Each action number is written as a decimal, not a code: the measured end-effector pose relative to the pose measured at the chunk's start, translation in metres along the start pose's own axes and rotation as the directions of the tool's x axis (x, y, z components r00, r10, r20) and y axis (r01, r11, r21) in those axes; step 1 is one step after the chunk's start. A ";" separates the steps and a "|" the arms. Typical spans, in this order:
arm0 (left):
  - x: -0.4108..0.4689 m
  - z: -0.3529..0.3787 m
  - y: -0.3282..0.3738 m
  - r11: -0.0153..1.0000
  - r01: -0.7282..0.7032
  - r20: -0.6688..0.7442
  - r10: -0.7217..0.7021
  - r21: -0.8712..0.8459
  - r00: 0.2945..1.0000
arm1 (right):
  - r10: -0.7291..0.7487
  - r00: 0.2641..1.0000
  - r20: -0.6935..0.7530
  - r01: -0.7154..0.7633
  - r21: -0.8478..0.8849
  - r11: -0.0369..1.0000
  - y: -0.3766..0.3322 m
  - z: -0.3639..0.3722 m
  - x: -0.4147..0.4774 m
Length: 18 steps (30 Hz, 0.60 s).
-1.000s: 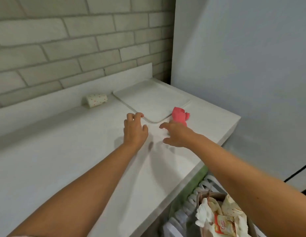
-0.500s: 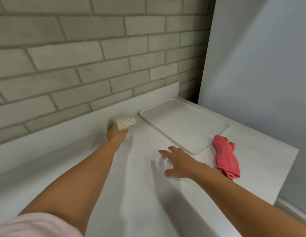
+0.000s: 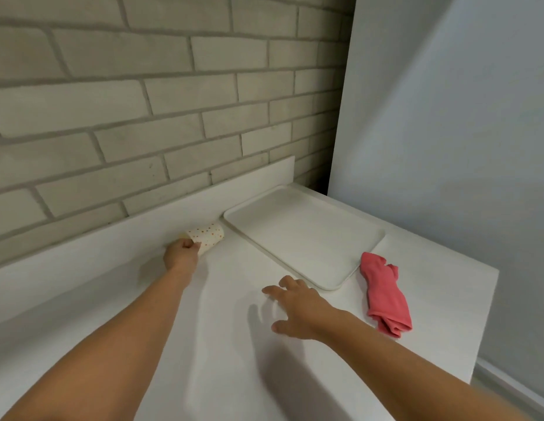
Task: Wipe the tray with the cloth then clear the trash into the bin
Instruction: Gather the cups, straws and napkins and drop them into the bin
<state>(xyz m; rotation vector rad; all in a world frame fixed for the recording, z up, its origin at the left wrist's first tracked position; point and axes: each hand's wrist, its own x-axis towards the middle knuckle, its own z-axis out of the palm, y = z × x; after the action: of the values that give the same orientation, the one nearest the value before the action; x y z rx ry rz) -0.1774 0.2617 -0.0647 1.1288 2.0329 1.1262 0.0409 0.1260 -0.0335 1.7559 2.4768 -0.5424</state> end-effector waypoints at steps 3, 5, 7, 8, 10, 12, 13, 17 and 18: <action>-0.020 -0.001 0.006 0.985 -0.174 -0.063 0.173 -0.008 0.983 | 0.007 0.999 -0.051 -0.007 0.003 1.000 0.005 -0.009 -0.008; -0.037 -0.001 0.018 0.952 -0.306 -0.067 0.303 -0.033 0.951 | 0.014 0.993 -0.116 -0.012 0.018 1.000 0.009 -0.018 -0.013; -0.060 0.001 0.034 0.909 -0.414 -0.043 0.413 -0.038 0.910 | 0.026 0.978 -0.208 -0.015 0.052 0.999 0.016 -0.027 -0.022; -0.072 0.002 0.042 0.884 -0.466 -0.021 0.465 -0.033 0.885 | 0.032 0.965 -0.259 -0.014 0.069 0.997 0.020 -0.032 -0.026; -0.097 0.006 0.058 0.833 -0.551 0.033 0.553 -0.045 0.833 | 0.040 0.933 -0.359 -0.005 0.098 0.995 0.028 -0.042 -0.037; -0.123 0.011 0.074 0.774 -0.630 0.089 0.633 -0.059 0.769 | 0.041 0.892 -0.451 0.024 0.137 0.990 0.039 -0.054 -0.050; -0.136 0.015 0.082 0.741 -0.668 0.126 0.671 -0.066 0.731 | 0.046 0.868 -0.494 0.040 0.160 0.986 0.045 -0.059 -0.057; -0.192 0.037 0.109 0.604 -0.788 0.276 0.783 -0.120 0.558 | 0.053 0.803 -0.594 0.079 0.194 0.978 0.073 -0.078 -0.092; -0.207 0.043 0.115 0.576 -0.805 0.298 0.800 -0.139 0.521 | 0.040 0.795 -0.606 0.091 0.184 0.979 0.081 -0.081 -0.101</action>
<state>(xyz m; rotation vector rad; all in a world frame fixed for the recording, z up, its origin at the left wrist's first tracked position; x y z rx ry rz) 0.0042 0.1338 0.0265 2.2346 1.2050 1.1823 0.1638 0.0835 0.0469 2.2786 2.9435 -0.2572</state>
